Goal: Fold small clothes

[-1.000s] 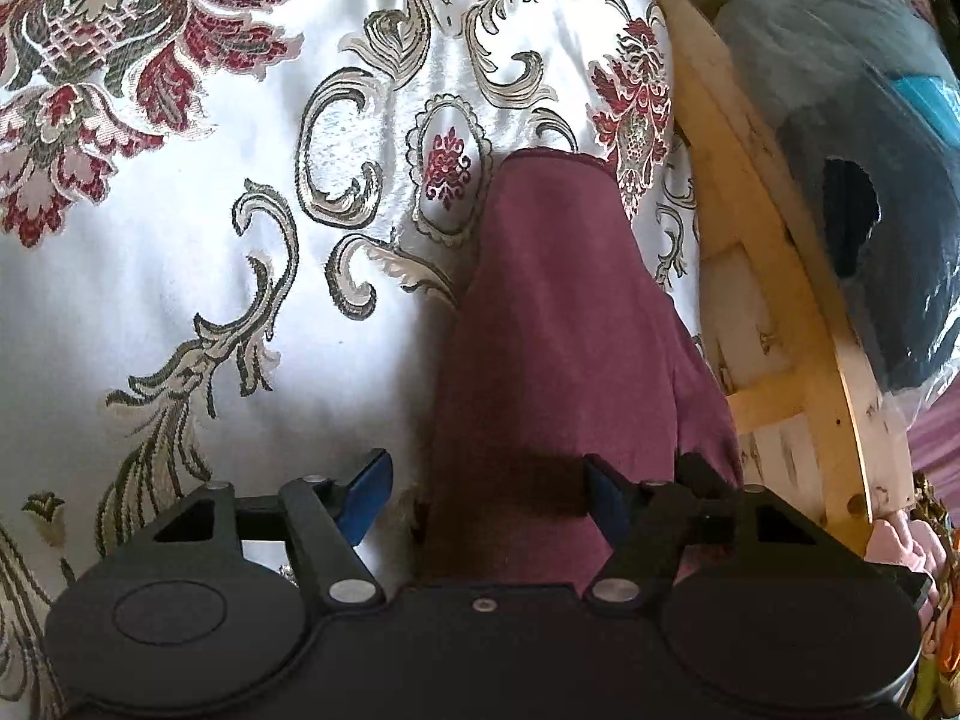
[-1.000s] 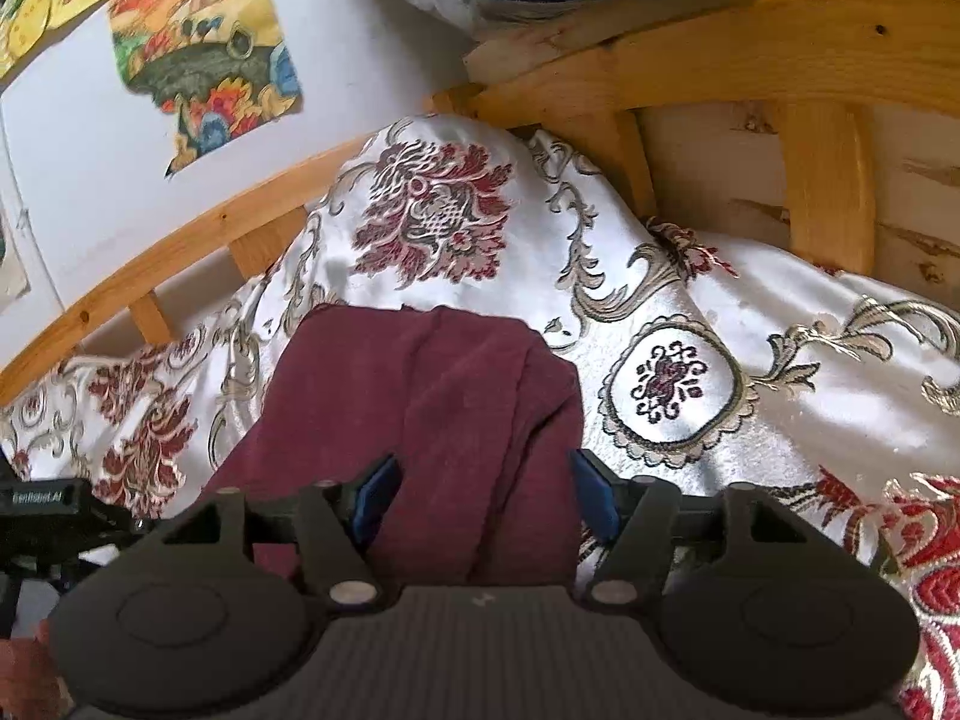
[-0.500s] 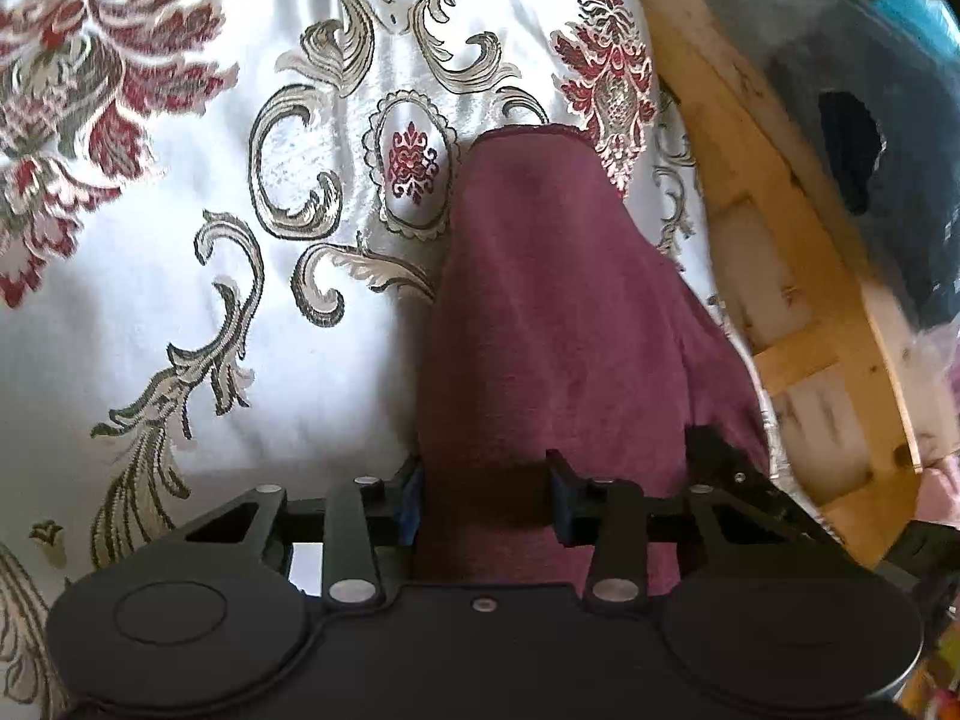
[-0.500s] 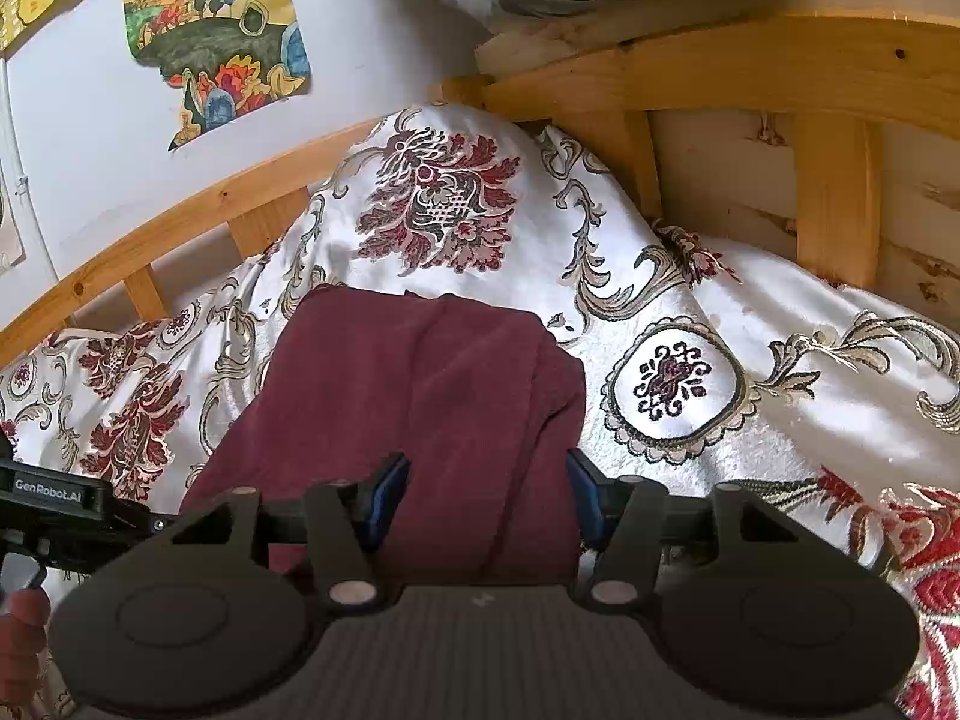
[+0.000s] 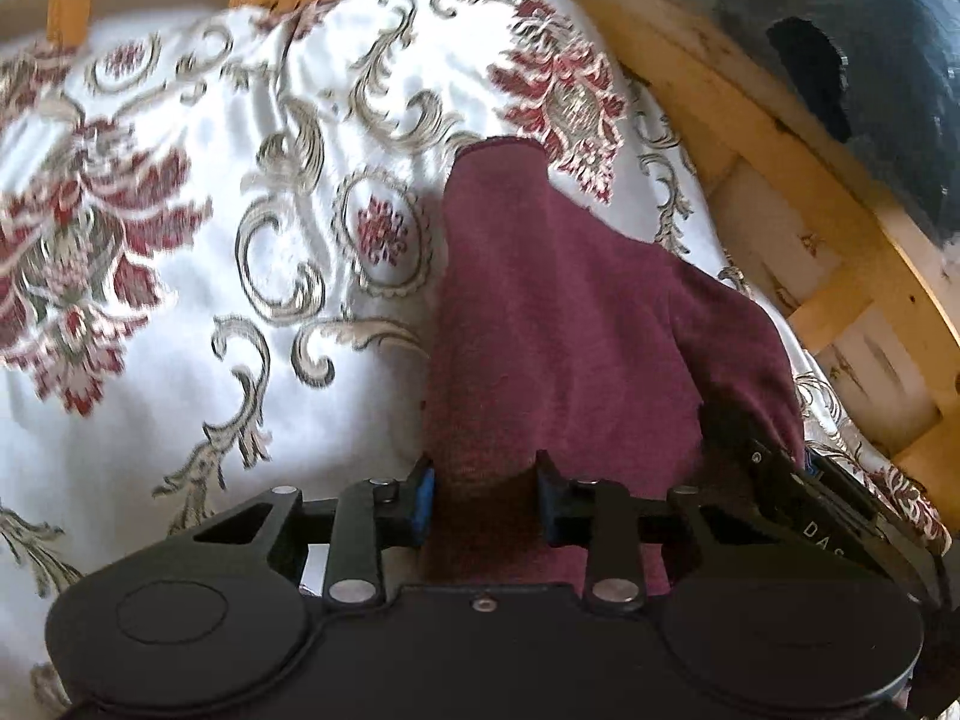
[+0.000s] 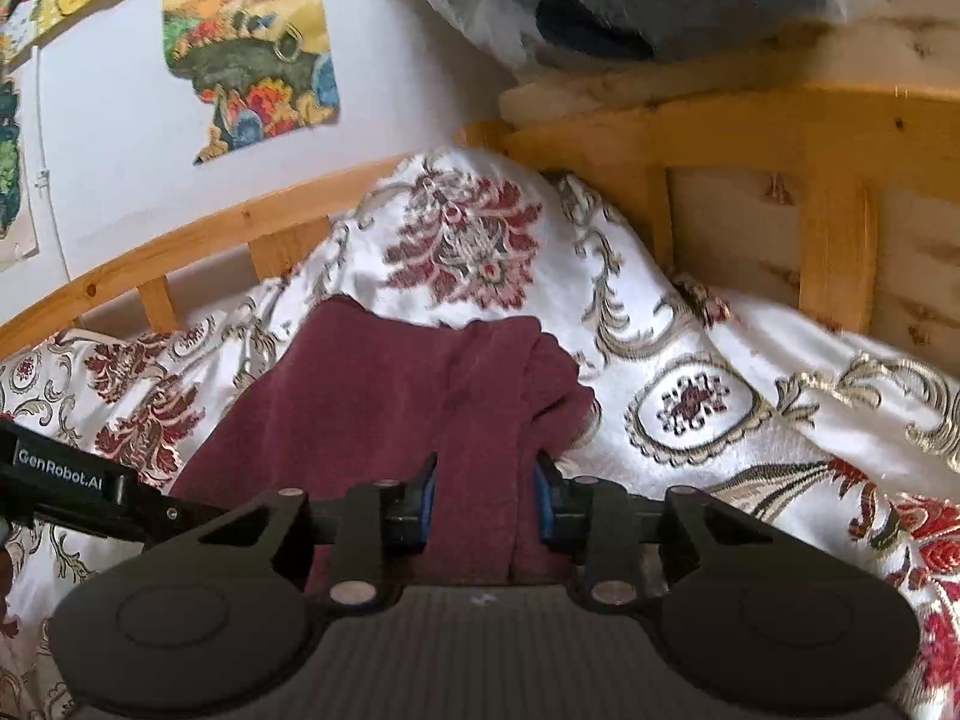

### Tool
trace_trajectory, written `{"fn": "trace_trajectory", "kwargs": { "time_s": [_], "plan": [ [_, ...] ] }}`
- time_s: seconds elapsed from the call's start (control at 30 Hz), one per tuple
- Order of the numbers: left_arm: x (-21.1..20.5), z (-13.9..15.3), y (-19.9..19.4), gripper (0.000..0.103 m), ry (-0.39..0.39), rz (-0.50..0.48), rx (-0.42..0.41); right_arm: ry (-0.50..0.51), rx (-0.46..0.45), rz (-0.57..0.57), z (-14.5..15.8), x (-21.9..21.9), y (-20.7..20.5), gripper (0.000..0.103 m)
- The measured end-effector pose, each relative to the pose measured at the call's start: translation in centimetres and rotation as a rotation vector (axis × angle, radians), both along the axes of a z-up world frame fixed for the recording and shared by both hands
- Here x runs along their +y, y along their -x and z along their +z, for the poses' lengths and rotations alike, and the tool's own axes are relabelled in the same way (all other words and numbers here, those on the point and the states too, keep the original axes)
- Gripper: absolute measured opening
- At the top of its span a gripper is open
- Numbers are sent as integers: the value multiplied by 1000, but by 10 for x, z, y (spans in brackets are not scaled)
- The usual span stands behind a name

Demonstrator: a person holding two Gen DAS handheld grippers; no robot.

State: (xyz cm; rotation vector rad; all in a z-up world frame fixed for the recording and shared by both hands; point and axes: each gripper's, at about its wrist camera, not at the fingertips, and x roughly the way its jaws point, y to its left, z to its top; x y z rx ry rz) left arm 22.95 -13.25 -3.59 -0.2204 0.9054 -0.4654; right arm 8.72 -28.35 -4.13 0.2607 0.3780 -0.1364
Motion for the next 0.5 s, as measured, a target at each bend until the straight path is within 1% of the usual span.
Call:
{"fn": "trace_trajectory", "kwargs": {
  "time_s": [0.1,0.17,0.23,0.37,0.43,0.5],
  "plan": [
    [4,11,2,33,-22,-7,-51,50,-52,13,7,15,1,32],
    [9,18,3,33,-46,-7,-108,101,-91,25,12,26,-2,31],
    [15,25,3,33,-68,6,-175,163,-135,39,18,38,-14,31],
    [30,32,-7,33,-105,62,-284,266,-187,81,27,59,-48,31],
    [39,32,-18,33,-111,102,-312,273,-193,105,29,63,-66,31],
    [47,28,-30,33,-98,133,-312,301,-174,129,25,66,-84,31]
  ]
}}
